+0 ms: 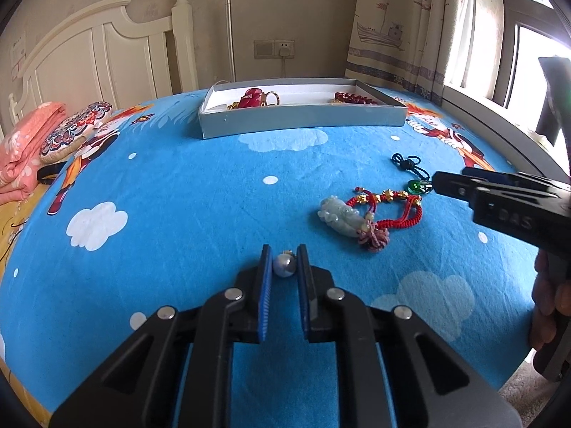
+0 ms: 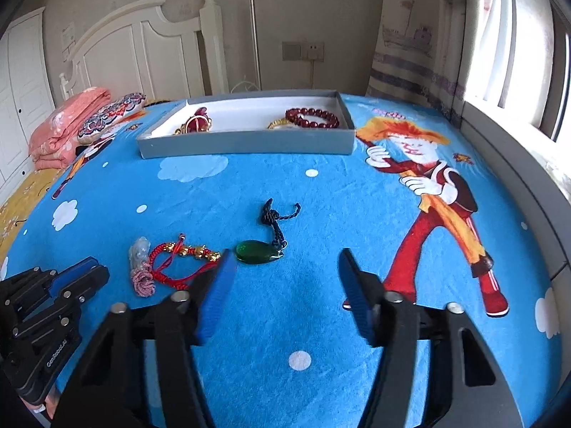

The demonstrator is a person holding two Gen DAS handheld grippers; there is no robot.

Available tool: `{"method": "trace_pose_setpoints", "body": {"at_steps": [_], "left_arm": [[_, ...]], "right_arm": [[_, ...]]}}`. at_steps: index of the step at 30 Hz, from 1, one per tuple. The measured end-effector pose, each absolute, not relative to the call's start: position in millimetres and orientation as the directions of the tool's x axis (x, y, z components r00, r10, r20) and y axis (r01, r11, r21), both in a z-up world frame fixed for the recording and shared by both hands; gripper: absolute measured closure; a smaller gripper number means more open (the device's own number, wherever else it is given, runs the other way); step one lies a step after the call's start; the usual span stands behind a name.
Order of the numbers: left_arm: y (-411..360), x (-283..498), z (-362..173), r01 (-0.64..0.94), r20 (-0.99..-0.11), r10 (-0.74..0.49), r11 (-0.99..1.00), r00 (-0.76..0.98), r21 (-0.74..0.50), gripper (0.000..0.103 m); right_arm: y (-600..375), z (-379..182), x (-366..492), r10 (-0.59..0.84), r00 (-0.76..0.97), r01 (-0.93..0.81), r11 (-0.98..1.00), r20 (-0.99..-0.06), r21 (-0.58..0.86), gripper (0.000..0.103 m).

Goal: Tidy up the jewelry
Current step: 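Grasp the loose pearl with the left tool while the right tool reaches the green pendant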

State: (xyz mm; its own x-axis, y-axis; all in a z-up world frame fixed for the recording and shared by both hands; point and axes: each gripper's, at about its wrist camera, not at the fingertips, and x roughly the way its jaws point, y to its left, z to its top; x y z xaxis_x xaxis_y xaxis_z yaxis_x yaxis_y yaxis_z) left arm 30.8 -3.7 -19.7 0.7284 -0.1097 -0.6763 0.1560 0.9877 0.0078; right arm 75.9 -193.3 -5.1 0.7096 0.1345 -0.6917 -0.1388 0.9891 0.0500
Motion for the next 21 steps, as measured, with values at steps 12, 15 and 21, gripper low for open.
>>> {"method": "trace_pose_setpoints", "body": {"at_steps": [12, 15, 21], "left_arm": [[-3.6, 30.0, -19.4, 0.154, -0.674, -0.116, 0.988, 0.729, -0.003, 0.090], [-2.8, 30.5, -19.6, 0.155, -0.675, -0.116, 0.988, 0.729, -0.003, 0.090], [-2.1, 30.1, -19.1, 0.152, -0.675, -0.119, 0.988, 0.728, -0.010, 0.090]], "right_arm": [[-175.2, -15.9, 101.2, 0.170, 0.625, -0.205, 0.978, -0.762, 0.050, 0.058], [-172.0, -15.6, 99.9, 0.196, 0.623, -0.233, 0.971, -0.757, 0.060, 0.072], [-180.0, -15.5, 98.6, 0.224, 0.624, -0.220, 0.970, -0.749, 0.107, 0.100]]}}
